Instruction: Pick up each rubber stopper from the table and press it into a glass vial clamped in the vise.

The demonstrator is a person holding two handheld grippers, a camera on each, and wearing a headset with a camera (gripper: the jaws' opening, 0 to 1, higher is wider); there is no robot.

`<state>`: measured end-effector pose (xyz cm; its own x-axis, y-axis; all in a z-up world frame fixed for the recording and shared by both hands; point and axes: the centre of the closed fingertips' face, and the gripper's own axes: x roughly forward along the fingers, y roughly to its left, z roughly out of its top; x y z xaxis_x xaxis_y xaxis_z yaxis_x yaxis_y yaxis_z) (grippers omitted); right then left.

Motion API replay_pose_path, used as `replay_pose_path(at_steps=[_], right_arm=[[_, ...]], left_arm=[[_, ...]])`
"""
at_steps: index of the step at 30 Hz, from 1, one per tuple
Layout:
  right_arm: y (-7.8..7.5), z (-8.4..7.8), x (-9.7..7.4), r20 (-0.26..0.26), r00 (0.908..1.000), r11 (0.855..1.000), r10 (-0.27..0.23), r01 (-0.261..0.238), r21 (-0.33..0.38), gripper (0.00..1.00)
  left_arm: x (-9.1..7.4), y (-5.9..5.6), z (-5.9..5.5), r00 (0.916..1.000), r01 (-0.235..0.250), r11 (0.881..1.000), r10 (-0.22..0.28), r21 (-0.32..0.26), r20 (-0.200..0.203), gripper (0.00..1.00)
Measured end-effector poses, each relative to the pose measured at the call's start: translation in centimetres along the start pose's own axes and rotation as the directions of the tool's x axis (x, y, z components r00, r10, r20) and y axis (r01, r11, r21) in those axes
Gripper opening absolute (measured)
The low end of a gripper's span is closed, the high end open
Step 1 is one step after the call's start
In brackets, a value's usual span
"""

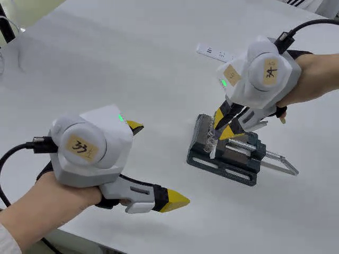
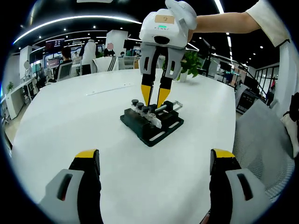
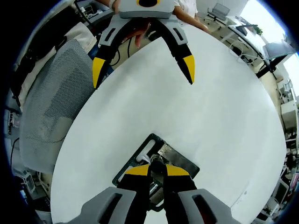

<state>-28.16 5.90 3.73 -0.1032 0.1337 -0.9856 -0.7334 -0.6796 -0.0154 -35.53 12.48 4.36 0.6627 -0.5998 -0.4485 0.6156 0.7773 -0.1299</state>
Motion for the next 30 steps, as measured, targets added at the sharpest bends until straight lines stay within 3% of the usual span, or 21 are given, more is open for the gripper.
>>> replay_pose_path(at_steps=[23,30], right_arm=[[0.5,-0.2,1.1,-0.039,0.9989,1.0,0.027,-0.027,-0.01,0.05],[0.3,-0.2,1.3,-0.021,0.9994,0.997,0.026,-0.024,0.075,0.04]], left_arm=[[0.3,-0.7,-0.9,1.0,0.008,1.0,-0.008,-0.022,0.002,0.95],[0.4,-0.6,-0.9,1.0,0.009,1.0,-0.009,-0.026,0.004,0.95]])
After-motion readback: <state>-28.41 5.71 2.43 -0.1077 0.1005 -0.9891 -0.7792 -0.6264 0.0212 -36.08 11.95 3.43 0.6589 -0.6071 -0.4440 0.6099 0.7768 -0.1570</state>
